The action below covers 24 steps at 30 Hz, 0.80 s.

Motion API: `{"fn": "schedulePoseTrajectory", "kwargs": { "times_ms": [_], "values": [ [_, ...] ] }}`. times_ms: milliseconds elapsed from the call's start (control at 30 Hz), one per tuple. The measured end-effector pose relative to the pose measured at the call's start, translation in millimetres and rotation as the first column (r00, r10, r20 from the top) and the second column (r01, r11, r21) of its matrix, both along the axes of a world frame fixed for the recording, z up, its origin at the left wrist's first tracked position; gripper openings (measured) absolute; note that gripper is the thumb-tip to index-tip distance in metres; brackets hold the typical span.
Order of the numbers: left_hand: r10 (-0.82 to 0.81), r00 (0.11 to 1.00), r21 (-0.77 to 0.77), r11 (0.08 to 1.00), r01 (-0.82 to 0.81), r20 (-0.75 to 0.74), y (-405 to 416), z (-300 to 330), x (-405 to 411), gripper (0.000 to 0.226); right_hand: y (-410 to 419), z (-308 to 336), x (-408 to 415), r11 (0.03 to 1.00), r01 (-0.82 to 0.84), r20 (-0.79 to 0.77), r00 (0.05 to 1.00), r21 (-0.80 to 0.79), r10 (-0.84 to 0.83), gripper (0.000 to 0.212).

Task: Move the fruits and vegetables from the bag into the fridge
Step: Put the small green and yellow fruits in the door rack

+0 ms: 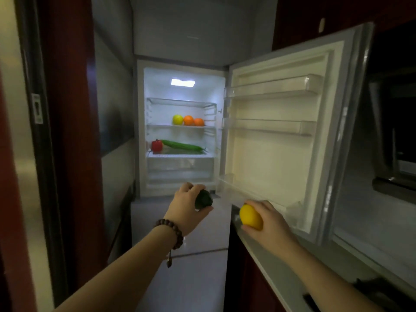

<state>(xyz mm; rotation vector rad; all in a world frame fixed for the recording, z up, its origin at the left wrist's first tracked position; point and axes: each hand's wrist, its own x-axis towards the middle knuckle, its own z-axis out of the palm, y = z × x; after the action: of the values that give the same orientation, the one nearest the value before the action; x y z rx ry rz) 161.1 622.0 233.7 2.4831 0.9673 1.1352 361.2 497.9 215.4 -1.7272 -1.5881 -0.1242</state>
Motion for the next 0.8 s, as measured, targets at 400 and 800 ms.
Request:
{"fn": "schedulePoseTrajectory", "kwargs": {
  "times_ms": [400, 800],
  "values": [
    [-0.229, 0.907, 0.146, 0.971, 0.189, 0.353, 176.1, 95.1, 98.5, 0.051, 146.7, 106.0, 45.6, 0.985, -0.008, 0.026, 1.000, 0.171, 0.004, 0.064],
    [-0.614, 0.639, 0.201, 0.775, 0.599, 0.463, 335.6, 168.4, 201.2, 0.046, 256.0, 196.9, 90.8, 0.870, 0.228, 0.071, 0.955, 0.437, -0.287, 0.054]
  ]
}}
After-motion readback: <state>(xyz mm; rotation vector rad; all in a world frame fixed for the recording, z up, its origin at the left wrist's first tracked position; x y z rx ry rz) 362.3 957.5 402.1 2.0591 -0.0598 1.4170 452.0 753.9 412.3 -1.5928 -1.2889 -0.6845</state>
